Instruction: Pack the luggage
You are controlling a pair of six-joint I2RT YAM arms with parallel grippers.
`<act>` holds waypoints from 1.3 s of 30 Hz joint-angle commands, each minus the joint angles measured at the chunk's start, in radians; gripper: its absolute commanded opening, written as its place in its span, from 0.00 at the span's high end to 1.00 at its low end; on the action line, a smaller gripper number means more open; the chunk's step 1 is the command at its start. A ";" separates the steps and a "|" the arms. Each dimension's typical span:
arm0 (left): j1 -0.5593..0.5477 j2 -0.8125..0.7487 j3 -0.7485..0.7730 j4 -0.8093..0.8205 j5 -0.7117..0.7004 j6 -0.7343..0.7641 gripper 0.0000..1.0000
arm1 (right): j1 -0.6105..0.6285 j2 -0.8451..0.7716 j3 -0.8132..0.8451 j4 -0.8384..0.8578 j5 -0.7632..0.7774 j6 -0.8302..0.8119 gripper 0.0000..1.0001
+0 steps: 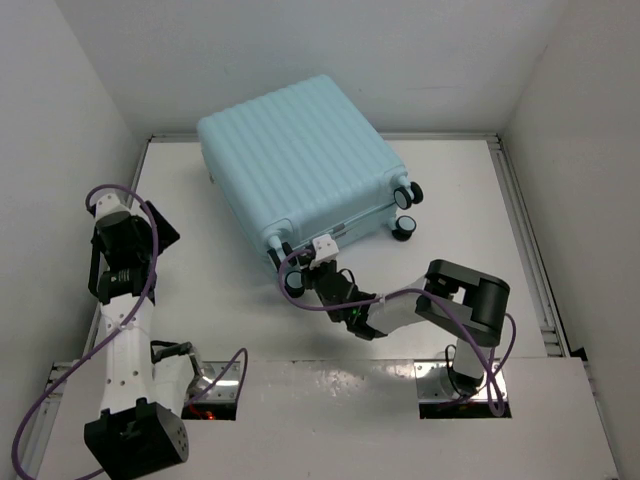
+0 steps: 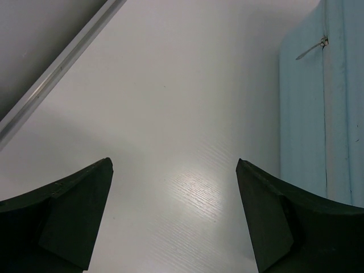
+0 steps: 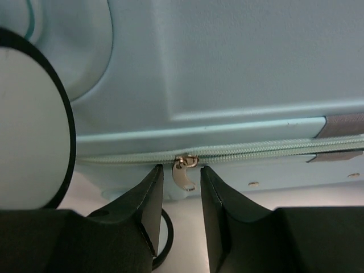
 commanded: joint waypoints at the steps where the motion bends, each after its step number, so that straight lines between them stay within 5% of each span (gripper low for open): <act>1: 0.026 0.001 -0.016 0.050 0.000 0.012 0.05 | -0.006 0.030 0.054 0.105 0.018 0.000 0.68; 4: 0.035 0.011 -0.016 0.059 0.000 0.021 0.05 | -0.009 0.040 0.072 0.117 0.019 -0.005 0.81; 14: 0.035 0.021 -0.036 0.077 0.028 0.030 0.05 | -0.039 -0.055 -0.055 0.123 0.024 -0.051 0.99; 22: 0.035 0.030 -0.045 0.077 0.039 0.021 0.05 | -0.093 -0.067 -0.091 0.152 -0.028 -0.066 1.00; 27: 0.035 0.039 -0.045 0.077 0.049 0.021 0.05 | -0.095 -0.079 -0.106 0.168 -0.061 -0.062 0.94; 34: 0.035 0.048 -0.035 0.077 0.060 0.030 0.05 | -0.095 -0.096 -0.163 0.257 -0.208 -0.079 0.69; 39: 0.035 0.048 -0.035 0.087 0.102 0.052 0.04 | -0.098 -0.151 -0.268 0.301 -0.300 -0.086 0.63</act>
